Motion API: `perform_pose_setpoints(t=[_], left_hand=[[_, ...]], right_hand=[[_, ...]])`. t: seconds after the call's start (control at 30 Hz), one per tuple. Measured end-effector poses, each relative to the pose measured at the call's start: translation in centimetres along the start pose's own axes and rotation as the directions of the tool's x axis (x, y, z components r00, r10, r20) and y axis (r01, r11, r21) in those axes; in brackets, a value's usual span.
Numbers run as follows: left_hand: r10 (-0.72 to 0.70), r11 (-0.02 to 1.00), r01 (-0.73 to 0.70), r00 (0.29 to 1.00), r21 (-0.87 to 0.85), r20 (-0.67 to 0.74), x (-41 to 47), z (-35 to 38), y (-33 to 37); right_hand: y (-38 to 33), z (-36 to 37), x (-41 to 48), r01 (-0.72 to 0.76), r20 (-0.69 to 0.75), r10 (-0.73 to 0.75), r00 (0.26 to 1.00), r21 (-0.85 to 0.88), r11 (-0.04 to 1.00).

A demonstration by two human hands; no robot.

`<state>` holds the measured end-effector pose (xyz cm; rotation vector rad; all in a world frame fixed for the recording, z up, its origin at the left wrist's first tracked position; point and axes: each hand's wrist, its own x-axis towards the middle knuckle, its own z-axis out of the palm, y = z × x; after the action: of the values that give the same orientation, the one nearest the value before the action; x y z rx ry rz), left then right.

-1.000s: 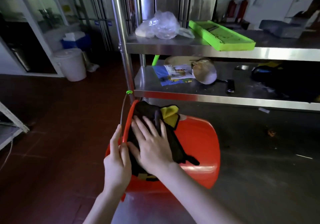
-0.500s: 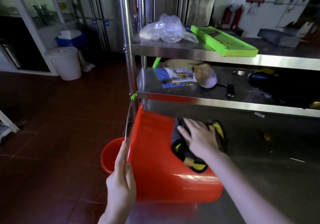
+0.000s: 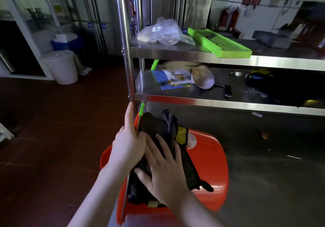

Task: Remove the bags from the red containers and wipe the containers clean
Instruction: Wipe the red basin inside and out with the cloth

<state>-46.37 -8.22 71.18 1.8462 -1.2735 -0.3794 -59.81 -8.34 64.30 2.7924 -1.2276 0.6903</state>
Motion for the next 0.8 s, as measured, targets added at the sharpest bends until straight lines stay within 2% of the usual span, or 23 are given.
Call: perform_pose_setpoints(t=[0.1,0.2,0.27,0.33,0.4,0.43,0.5,0.57,0.6,0.7,0.8], left_hand=[[-0.149,0.985,0.136,0.982,0.11,0.119,2.2,0.6,1.8],[-0.122,0.99,0.118,0.991,0.074,0.057,1.3,0.0,1.3],[-0.024,0.998,0.023,0.999,0.05,0.025,-0.2,-0.9,0.2],[0.057,0.998,-0.057,0.998,0.014,0.006,-1.9,-1.8,-0.9],[0.139,0.99,-0.139,0.99,-0.007,-0.002,-3.7,-2.1,-1.8],[0.162,0.986,-0.162,0.987,-0.024,-0.002,-4.5,-2.1,-2.2],[0.163,0.984,-0.163,0.987,-0.077,-0.017,-5.4,-1.9,-2.7],[0.161,0.983,-0.166,0.985,-0.074,-0.067,-5.9,-1.3,-2.7],[0.168,0.983,-0.174,0.981,-0.054,-0.095,-6.2,-1.0,-2.5],[0.18,0.982,-0.187,0.973,-0.032,-0.141,-5.9,-0.7,-1.9],[0.166,0.985,-0.17,0.982,-0.037,-0.088,-4.7,-1.0,-2.3]], right_hand=[[0.2,-0.1,-2.7,0.084,-0.009,-0.084,0.996,-0.01,0.996],[0.9,-0.4,-3.9,0.136,-0.013,-0.136,0.991,-0.02,0.991],[1.1,-0.7,-3.0,0.077,-0.028,-0.077,0.997,0.0,0.997],[1.4,-1.1,-0.2,-0.086,0.0,0.086,0.996,0.008,0.996],[2.3,-1.4,3.8,-0.195,0.106,0.191,0.976,0.034,0.98],[3.1,-1.4,5.8,-0.223,0.207,0.205,0.956,0.067,0.972],[4.4,-1.3,8.9,-0.244,0.371,0.186,0.91,0.117,0.963],[4.5,-1.1,9.9,-0.218,0.407,0.154,0.901,0.118,0.969],[4.3,-1.1,9.2,-0.191,0.375,0.139,0.916,0.106,0.976],[3.3,-1.2,3.6,-0.025,0.136,0.019,0.991,0.043,0.999],[3.5,-0.9,-3.2,0.052,0.038,-0.052,0.998,0.001,0.999]])
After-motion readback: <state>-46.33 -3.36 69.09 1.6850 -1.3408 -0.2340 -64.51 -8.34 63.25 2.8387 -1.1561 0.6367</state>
